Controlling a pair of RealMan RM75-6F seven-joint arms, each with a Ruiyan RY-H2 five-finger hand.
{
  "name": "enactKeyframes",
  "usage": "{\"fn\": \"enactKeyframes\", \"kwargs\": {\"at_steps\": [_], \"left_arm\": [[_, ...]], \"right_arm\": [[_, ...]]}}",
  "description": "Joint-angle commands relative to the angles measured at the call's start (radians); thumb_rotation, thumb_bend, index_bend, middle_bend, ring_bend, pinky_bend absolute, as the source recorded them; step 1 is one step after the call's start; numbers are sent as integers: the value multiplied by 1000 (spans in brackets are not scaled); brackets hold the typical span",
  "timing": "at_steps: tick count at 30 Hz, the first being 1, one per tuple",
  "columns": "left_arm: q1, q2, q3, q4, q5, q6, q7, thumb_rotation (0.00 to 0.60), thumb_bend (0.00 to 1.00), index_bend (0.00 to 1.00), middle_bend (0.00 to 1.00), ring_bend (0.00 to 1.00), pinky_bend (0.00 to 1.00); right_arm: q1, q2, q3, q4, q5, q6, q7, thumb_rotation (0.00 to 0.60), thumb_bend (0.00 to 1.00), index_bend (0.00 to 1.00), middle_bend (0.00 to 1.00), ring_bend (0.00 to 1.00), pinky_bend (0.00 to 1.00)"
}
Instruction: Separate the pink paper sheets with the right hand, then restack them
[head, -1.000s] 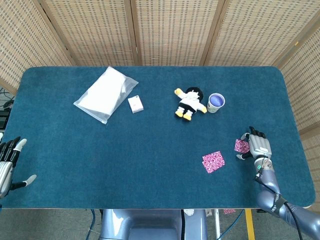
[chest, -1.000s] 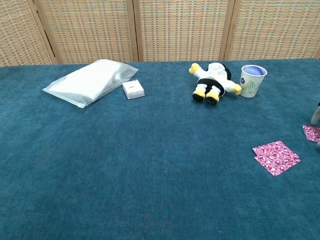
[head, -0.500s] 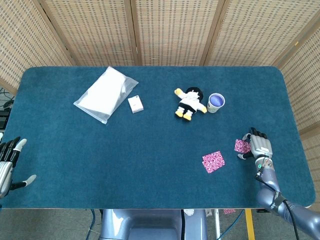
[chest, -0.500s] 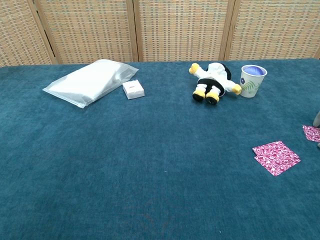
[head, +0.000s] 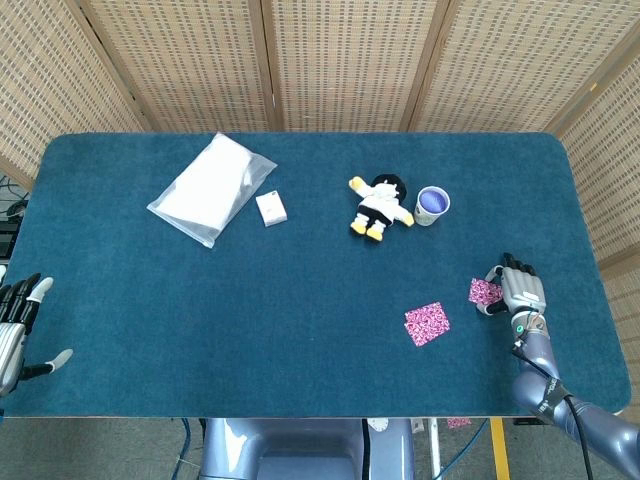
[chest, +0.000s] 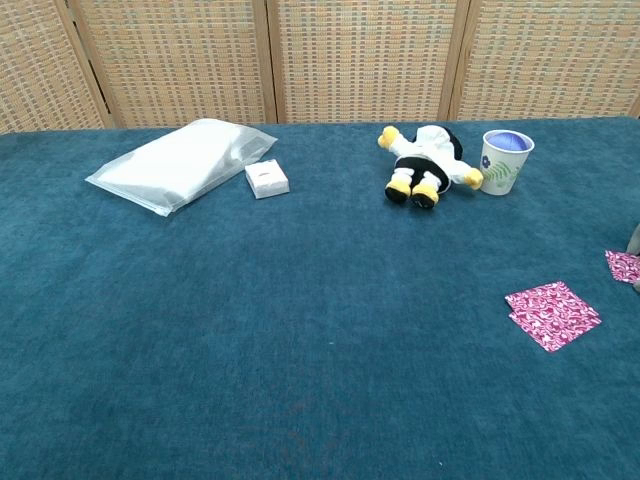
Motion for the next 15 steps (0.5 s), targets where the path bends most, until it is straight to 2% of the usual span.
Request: {"fn": "enactKeyframes", "kwargs": {"at_steps": [1, 15], "left_arm": [[0, 0, 0, 0, 0, 1, 0, 600, 0, 0, 0, 0, 0], [0, -1, 0, 1, 1, 1, -1, 600, 0, 0, 0, 0, 0]], "right_arm": [[-1, -2, 1, 4, -3, 0, 4, 600, 399, 524, 0, 0, 0], [-13, -2, 3, 2, -40, 10, 27, 600, 439, 572, 0, 0, 0]]}}
